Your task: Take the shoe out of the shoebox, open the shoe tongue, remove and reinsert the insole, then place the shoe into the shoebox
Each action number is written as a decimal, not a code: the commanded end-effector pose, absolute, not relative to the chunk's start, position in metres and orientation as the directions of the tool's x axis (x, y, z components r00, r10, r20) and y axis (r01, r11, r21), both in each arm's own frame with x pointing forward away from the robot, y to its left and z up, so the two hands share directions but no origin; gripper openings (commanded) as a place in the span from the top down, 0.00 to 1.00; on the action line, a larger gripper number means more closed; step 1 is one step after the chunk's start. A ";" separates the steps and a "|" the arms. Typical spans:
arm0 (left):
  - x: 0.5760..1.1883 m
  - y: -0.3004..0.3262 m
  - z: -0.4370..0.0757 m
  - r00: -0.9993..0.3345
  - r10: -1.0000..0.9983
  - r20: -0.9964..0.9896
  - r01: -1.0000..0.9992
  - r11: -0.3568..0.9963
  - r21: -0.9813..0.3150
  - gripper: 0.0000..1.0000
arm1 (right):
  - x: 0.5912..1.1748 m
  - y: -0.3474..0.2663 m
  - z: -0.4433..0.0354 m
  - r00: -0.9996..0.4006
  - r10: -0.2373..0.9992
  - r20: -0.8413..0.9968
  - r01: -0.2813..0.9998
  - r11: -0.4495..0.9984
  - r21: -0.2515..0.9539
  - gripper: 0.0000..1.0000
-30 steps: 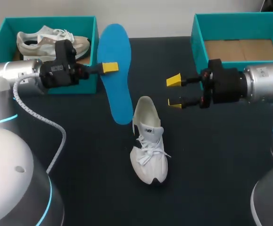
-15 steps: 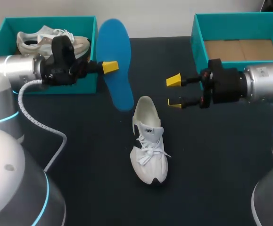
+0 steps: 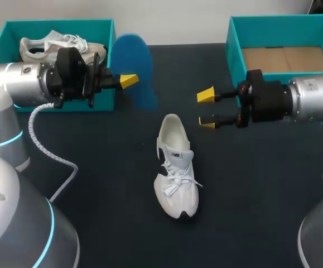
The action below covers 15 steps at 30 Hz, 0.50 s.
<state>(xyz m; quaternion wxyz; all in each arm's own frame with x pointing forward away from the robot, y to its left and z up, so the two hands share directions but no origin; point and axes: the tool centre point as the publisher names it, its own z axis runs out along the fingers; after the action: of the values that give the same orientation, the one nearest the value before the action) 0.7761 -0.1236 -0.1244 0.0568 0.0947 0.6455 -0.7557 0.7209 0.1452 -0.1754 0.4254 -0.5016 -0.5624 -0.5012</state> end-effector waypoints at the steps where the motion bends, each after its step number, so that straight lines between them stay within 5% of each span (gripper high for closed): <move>1: 0.776 -0.122 -0.133 -0.765 -0.013 -0.644 0.636 -0.173 -0.752 1.00 | 0.721 0.148 -0.176 -0.135 0.138 0.981 0.991 -0.008 0.137 0.00; 15: 0.774 -0.130 -0.149 -0.245 -0.021 -0.969 0.966 -0.083 -0.243 1.00 | 0.721 0.148 -0.176 -0.135 0.138 0.981 0.991 -0.008 0.137 0.00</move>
<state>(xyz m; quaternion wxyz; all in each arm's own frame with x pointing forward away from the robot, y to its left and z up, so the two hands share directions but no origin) 0.7725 -0.1275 -0.1460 0.2377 0.2794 0.6063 -0.7055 0.7210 0.1454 -0.1759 0.4257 -0.5009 -0.5617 -0.5023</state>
